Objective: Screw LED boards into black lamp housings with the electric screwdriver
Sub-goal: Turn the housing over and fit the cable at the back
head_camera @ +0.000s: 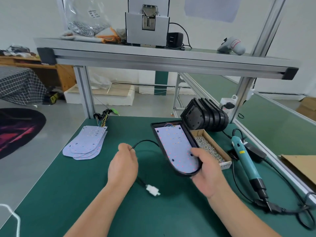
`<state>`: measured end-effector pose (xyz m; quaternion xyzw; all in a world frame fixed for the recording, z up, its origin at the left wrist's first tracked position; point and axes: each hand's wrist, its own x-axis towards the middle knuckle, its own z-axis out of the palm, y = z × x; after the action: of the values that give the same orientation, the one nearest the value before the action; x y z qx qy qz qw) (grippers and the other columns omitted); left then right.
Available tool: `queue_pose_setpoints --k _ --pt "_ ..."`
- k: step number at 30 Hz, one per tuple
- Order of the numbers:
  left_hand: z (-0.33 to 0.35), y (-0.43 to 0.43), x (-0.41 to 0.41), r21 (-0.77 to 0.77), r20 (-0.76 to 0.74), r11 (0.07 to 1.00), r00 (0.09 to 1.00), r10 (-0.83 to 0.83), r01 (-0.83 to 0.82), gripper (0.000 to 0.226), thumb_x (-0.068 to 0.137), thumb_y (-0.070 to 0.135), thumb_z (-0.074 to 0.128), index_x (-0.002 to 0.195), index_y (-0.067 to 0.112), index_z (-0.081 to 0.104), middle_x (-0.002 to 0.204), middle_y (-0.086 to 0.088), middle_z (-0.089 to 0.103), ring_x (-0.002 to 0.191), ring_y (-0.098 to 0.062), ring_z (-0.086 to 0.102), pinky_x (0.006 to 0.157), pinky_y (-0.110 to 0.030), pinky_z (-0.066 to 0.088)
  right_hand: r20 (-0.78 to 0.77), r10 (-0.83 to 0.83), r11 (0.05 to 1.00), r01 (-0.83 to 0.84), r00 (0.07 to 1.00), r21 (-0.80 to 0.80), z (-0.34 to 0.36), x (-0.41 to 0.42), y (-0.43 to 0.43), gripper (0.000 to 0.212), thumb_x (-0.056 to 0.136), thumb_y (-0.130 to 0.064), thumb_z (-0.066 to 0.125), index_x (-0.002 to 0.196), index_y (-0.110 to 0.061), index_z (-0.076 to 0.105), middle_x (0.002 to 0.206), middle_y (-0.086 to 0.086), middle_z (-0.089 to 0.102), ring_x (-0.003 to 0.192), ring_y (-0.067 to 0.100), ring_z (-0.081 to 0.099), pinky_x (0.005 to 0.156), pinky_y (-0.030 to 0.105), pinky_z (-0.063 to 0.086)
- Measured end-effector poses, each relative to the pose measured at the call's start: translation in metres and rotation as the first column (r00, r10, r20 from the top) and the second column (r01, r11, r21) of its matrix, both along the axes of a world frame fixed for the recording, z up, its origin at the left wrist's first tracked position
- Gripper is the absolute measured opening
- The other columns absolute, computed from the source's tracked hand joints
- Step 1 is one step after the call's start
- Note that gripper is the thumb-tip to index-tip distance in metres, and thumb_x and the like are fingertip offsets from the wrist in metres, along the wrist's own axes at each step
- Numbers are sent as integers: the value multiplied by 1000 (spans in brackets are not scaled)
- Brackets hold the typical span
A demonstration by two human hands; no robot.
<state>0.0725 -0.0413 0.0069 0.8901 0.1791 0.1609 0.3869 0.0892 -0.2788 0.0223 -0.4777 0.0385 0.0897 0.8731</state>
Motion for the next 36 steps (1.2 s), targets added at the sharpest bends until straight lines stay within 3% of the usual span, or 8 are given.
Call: queue_pose_setpoints --k 2,4,12,15,22,26,29,36 --pt "3 -9 -2 -462 79 883 996 -44 76 8 110 18 46 104 16 52 91 -4 75 58 -17 63 50 -31 48 34 57 991 -53 998 -119 -3 -4 10 29 75 -14 74 104 -9 75 108 13 75 96 29 70 94 45 52" --pt "2 -17 -5 -681 142 711 984 -109 177 13 105 6 51 113 13 59 92 -5 79 59 -15 68 48 -28 52 83 162 953 -134 983 -270 -6 -10 17 15 74 -22 74 88 -17 76 98 7 74 91 27 68 82 37 53" --pt "3 -16 -4 -897 255 331 955 -152 292 60 94 -16 39 99 26 83 101 -9 82 78 -22 78 61 -34 62 218 311 777 -116 925 -619 1 -20 18 25 96 -33 57 112 -43 73 118 -11 77 112 9 69 95 17 52" --pt "-1 -15 -4 -911 270 269 945 -184 313 58 97 -15 39 107 23 82 107 -11 81 85 -25 79 68 -38 64 231 342 745 -112 911 -658 0 -19 11 22 107 -25 56 120 -33 71 120 -12 76 116 10 68 100 23 51" --pt "-5 -18 1 -864 283 342 918 -278 370 22 109 7 51 113 9 73 106 -18 77 77 -27 73 62 -37 62 327 208 801 31 922 -598 16 -12 -9 23 96 -32 62 114 -27 76 115 -5 78 106 8 71 93 26 54" --pt "-7 -19 3 -826 240 451 935 -262 338 20 111 18 55 125 7 63 88 -9 69 60 -17 56 50 -29 47 395 -17 890 194 918 -413 35 0 -40 25 92 -22 65 110 -29 82 119 -4 79 110 13 73 94 28 56" --pt "-9 -21 2 -787 242 500 926 -289 362 19 111 18 53 123 8 64 85 -8 68 59 -16 51 49 -29 42 379 -217 908 329 899 -260 50 10 -76 22 97 -9 65 99 -20 84 107 4 81 95 17 77 79 27 60" --pt "-14 -21 3 -723 230 571 915 -330 388 18 110 18 55 119 9 67 85 -9 67 59 -17 49 48 -29 40 257 -531 807 575 808 -139 69 22 -199 19 99 0 57 96 -6 75 93 8 80 82 23 77 71 41 64"
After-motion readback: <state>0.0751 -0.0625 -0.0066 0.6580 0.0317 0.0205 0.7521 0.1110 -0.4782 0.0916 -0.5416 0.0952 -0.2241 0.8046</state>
